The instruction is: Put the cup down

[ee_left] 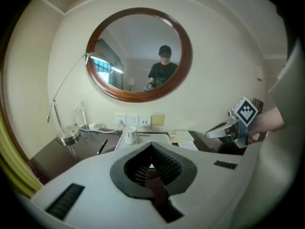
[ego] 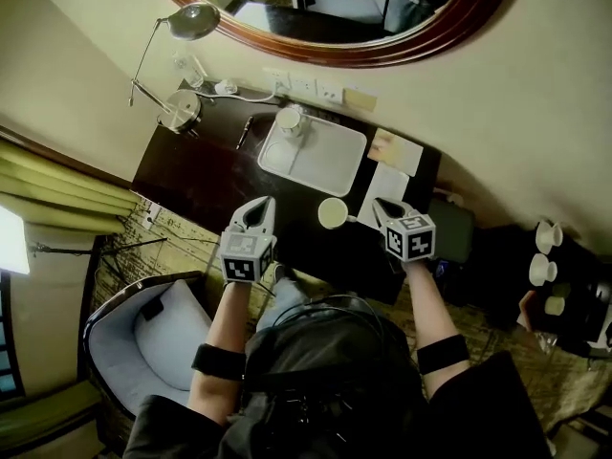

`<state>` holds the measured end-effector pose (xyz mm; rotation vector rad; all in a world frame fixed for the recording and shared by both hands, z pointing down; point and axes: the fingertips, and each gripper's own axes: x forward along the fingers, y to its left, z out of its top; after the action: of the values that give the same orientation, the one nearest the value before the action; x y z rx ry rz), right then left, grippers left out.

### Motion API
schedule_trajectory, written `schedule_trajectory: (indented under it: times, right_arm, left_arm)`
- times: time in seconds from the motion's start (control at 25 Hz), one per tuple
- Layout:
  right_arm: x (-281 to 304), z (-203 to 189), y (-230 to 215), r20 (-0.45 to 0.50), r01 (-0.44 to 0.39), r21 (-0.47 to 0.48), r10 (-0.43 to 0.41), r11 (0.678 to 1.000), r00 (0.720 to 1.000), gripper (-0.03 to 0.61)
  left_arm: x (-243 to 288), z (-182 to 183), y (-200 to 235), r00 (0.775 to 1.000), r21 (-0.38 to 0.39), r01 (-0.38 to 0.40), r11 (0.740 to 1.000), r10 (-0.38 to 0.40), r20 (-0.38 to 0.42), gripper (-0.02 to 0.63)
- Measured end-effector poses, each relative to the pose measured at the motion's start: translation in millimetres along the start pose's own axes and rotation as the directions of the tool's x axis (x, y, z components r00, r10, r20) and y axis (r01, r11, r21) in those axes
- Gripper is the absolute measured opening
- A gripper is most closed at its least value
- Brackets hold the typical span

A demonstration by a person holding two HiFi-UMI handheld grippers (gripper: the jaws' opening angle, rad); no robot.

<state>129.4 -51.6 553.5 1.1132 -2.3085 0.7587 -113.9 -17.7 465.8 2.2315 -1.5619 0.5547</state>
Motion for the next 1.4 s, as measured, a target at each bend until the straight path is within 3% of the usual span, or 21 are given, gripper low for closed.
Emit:
schedule_trajectory:
  times: [0.2,0.36,0.68,1.4]
  right_arm:
    - [-2.6,-0.9,2.3,-0.012,-0.014,-0.026,0.014,1.0,1.0,0.018]
    - [-3.9,-5.0,2.7,-0.017,-0.027,-0.033,0.026,0.999,1.0,0.018]
    - [-5.5,-10.7,-5.0,-0.023,-0.03,-0.035,0.029,0.999,0.999,0.018]
    - [7.8,-7.5,-7.2,-0.032,-0.024,-0.014,0.024,1.0,0.999,0.018]
  left_arm:
    - [-9.2,-31.7,1.8,0.997,-0.082,-0.056,0.995,0.051,-0.061,0.0]
    - [-9.0,-45.8,11.2,0.994,-0.141,-0.104,0.985,0.097,-0.057,0.0]
    - [-6.0,-45.5,2.7,0.995,-0.198,-0.092,0.976,0.085,-0.042,0.0]
    - [2.0,-49.7,10.7,0.995,-0.213,-0.076,0.974,0.059,-0.085,0.0]
